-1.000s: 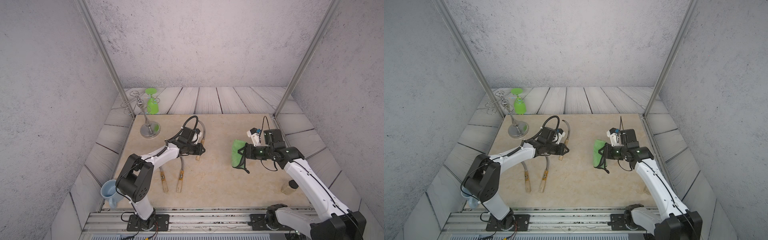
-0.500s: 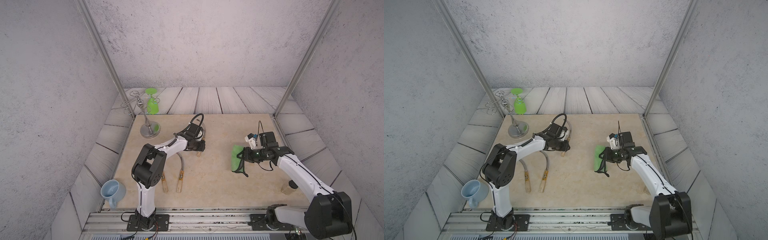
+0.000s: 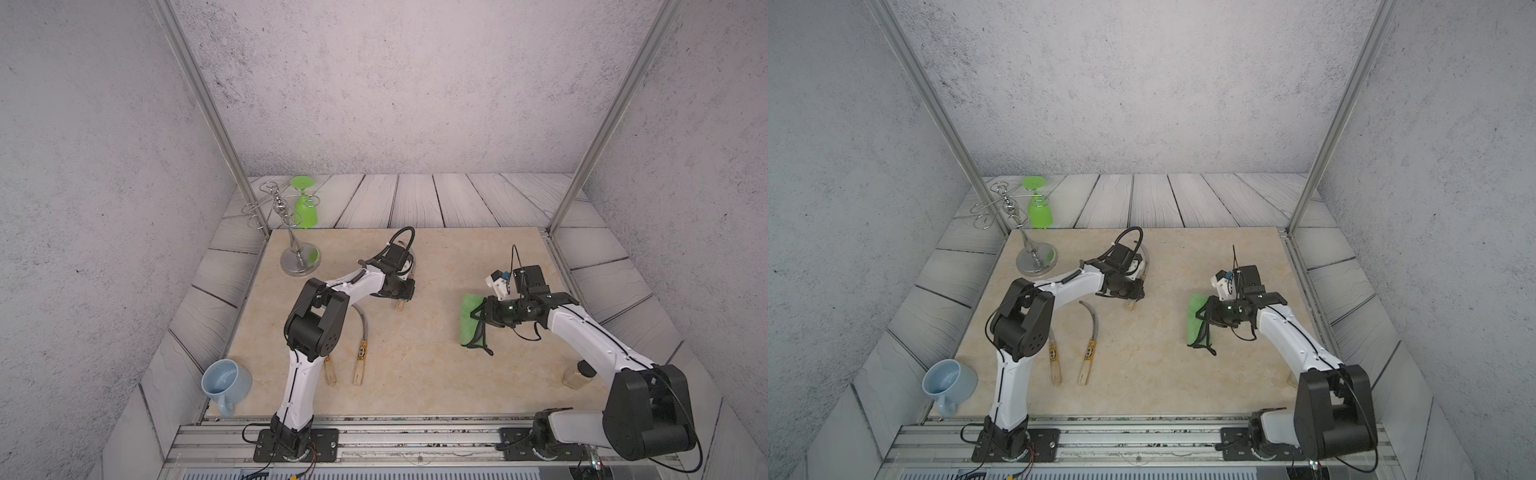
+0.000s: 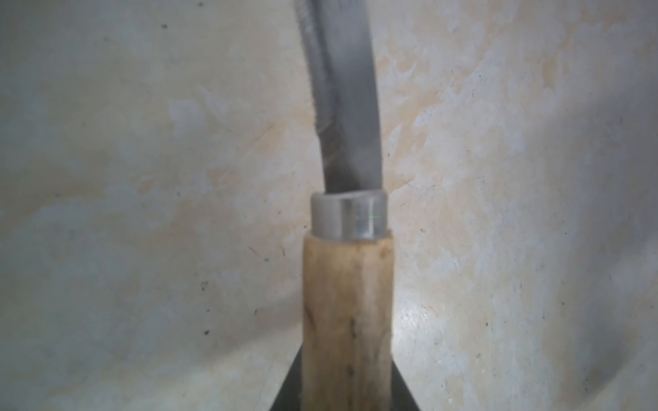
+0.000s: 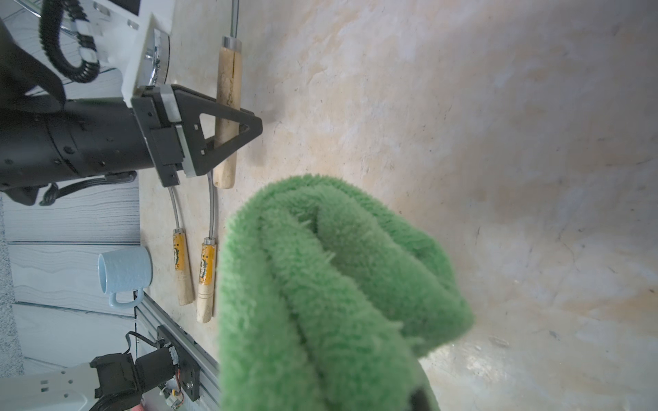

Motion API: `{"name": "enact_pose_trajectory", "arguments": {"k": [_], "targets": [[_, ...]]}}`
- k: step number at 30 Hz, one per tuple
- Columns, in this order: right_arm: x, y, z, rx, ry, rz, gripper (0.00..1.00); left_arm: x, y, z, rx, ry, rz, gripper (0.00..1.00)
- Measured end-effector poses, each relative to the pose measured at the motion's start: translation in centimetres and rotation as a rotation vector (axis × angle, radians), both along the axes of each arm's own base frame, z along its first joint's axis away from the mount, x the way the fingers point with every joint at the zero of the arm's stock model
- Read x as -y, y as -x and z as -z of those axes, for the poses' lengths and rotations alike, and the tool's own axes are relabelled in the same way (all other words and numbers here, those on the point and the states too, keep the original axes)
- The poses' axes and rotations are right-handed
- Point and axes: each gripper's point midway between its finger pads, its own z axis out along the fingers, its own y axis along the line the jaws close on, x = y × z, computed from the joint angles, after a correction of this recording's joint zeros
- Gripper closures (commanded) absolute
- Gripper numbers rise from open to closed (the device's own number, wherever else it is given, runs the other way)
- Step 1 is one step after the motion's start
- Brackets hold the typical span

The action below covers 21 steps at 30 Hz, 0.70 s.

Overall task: Wipe small sickles with rags
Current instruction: Place the small sickle at the center of the board.

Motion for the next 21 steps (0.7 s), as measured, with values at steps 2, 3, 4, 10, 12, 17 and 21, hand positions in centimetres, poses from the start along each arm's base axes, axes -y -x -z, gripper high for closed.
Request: {"name": "enact_pose_trajectory", "arguments": {"k": [2, 3, 4, 10, 12, 17, 21], "targets": [[-0.1, 0.0, 0.0, 0.0, -0.004, -0.002, 0.8, 0.2, -0.4, -0.1, 0.002, -0.001, 0.004, 0.87], [-0.1, 0.0, 0.0, 0.0, -0.006, -0.003, 0.8, 0.4, -0.6, -0.1, 0.005, 0.0, 0.005, 0.86], [-0.1, 0.0, -0.1, 0.001, -0.008, -0.004, 0.8, 0.5, -0.8, -0.2, 0.007, 0.001, 0.007, 0.85], [-0.2, 0.0, -0.1, 0.0, -0.015, -0.009, 0.79, 1.1, -1.9, 0.3, 0.014, -0.001, 0.017, 0.82], [-0.2, 0.0, -0.1, -0.002, -0.016, -0.009, 0.79, 1.2, -2.1, 0.5, 0.012, -0.003, 0.017, 0.81], [-0.3, 0.0, 0.4, -0.02, -0.016, -0.01, 0.79, 1.6, -3.0, 0.9, 0.02, -0.004, 0.023, 0.77], [-0.3, 0.0, 0.5, -0.024, -0.018, -0.012, 0.78, 1.7, -3.4, 1.3, 0.017, -0.01, 0.029, 0.73]]}}
